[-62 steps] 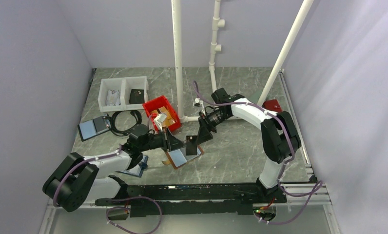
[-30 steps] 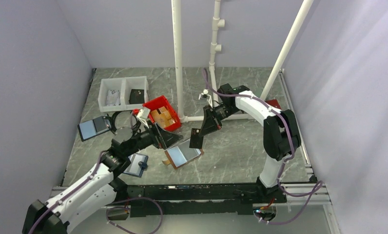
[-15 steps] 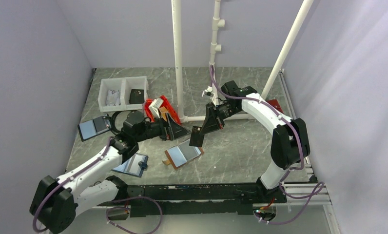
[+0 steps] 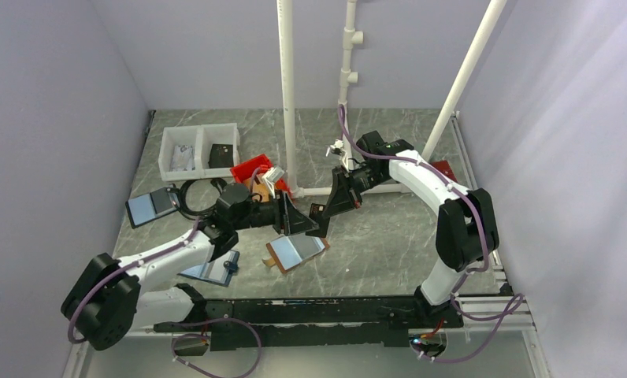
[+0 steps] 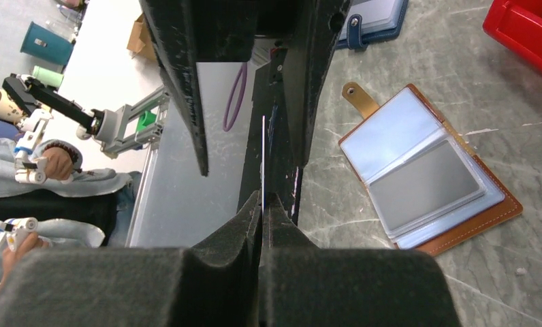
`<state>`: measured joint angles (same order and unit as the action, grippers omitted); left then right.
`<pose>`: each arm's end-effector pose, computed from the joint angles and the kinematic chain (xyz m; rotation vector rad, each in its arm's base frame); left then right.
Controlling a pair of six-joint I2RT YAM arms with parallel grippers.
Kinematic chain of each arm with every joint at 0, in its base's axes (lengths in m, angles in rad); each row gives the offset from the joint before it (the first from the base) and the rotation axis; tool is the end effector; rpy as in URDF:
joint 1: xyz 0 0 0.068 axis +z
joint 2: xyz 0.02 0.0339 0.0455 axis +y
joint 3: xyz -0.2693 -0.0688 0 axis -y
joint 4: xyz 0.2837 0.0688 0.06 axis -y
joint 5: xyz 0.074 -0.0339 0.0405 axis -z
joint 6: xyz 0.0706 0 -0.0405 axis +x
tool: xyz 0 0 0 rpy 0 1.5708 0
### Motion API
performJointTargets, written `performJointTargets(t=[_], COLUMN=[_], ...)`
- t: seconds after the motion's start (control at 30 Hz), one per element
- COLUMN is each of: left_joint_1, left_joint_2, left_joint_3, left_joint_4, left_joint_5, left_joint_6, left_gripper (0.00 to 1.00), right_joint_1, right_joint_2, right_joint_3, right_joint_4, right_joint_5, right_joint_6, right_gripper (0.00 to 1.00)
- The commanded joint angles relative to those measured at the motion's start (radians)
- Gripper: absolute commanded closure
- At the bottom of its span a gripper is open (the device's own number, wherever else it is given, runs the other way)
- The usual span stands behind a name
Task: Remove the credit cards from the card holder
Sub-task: Place the credit card in the storage box.
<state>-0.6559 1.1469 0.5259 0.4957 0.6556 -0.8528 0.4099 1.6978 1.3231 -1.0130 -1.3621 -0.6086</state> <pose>0.2145 -0.2194 0.2265 0.3790 1.9400 -1.6127 0.2992 0.2053 0.2455 -1.2399 1.8781 1.7893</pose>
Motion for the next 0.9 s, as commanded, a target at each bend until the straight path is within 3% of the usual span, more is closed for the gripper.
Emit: performJointTargets(t=[0.0, 0.2, 0.3, 0.37, 0.5, 0.6, 0.87], left_joint_1=[-0.007, -0.022, -0.023, -0.024, -0.022, -0.018, 0.130], left_joint_2=[0.051, 0.078, 0.072, 0.059, 0.003, -0.069, -0.298], left_joint_3=[0.046, 0.040, 0.042, 0.037, 0.036, 0.049, 0.102], left_joint_4=[0.059, 0.098, 0.090, 0.084, -0.016, -0.202, -0.711], left_joint_5=[0.041, 0.044, 0.047, 0.043, 0.028, -0.012, -0.131], left_joint_6=[-0.010, -0.026, -0.022, -0.018, 0.055, 0.134, 0.275], left_gripper=[0.43, 0.67, 1.00, 1.00, 1.00, 1.00, 1.00], right_joint_1=[-0.003, -0.003, -0.004, -0.003, -0.002, 0.003, 0.001], right_joint_2=[-0.001, -0.001, -0.004, -0.006, -0.017, -0.049, -0.212], right_joint_3=[0.021, 0.021, 0.020, 0.023, 0.037, 0.040, -0.041], right_joint_4=[0.013, 0.010, 0.011, -0.001, -0.031, -0.011, 0.113], right_joint_5=[-0.032, -0.029, -0.021, -0.007, 0.036, 0.123, 0.395], right_joint_6=[-0.017, -0.018, -0.021, -0.032, -0.061, -0.031, 0.018], right_gripper=[1.00, 1.00, 1.00, 1.00, 0.68, 0.50, 0.34])
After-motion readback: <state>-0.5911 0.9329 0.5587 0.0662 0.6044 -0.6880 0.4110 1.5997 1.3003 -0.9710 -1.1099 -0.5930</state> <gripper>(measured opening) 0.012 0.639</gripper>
